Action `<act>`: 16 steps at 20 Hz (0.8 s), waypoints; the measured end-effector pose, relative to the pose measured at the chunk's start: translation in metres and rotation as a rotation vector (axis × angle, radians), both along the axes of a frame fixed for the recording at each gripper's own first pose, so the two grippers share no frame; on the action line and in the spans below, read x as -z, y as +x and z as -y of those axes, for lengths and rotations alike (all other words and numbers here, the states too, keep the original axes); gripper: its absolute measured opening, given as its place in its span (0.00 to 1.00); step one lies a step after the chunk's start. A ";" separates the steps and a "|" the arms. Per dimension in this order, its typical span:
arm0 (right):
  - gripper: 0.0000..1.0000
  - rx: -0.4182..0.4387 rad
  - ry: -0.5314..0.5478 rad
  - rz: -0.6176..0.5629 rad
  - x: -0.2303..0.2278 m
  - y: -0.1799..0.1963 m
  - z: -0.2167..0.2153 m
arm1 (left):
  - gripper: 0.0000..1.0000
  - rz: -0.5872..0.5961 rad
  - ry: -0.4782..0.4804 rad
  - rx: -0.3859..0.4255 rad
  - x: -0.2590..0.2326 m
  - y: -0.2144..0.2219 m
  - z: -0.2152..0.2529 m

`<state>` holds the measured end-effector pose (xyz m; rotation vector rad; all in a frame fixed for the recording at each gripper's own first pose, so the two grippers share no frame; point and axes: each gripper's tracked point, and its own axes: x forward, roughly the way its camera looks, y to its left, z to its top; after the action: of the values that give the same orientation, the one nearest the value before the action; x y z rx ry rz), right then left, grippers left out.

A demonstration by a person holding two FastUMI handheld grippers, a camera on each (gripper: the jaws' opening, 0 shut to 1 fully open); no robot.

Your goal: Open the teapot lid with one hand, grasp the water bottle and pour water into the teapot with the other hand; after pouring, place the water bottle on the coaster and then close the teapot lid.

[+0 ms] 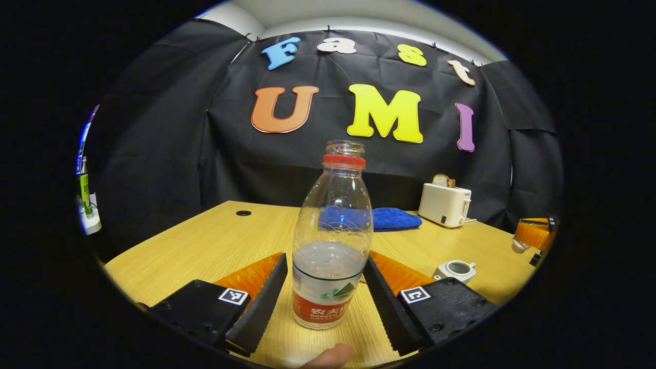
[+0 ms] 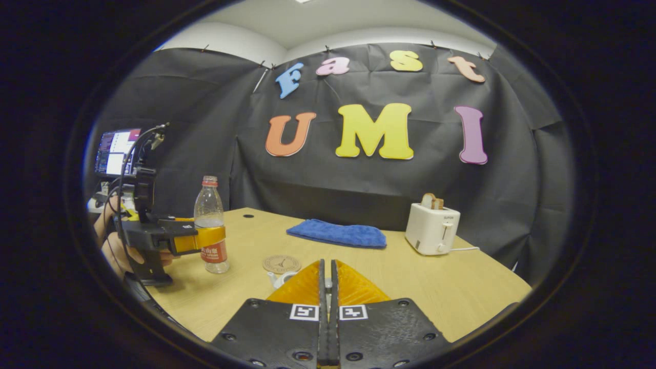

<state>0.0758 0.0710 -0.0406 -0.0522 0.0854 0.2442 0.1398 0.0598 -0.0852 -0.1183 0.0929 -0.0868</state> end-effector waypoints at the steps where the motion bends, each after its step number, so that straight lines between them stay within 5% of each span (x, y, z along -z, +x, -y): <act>1: 0.00 -0.001 -0.001 0.000 0.000 -0.002 0.000 | 0.90 -0.003 0.006 0.015 0.001 0.000 0.003; 8: 0.00 0.032 0.002 0.002 -0.002 -0.014 0.021 | 0.79 0.000 0.040 0.016 -0.002 -0.005 0.004; 16: 0.00 0.086 0.028 0.024 -0.016 -0.040 0.063 | 0.77 -0.053 0.313 0.001 -0.016 -0.032 0.023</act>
<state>0.0356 0.0076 -0.0250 -0.0233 0.0596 0.1589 0.1083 0.0364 -0.0694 0.1923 0.1577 -0.0691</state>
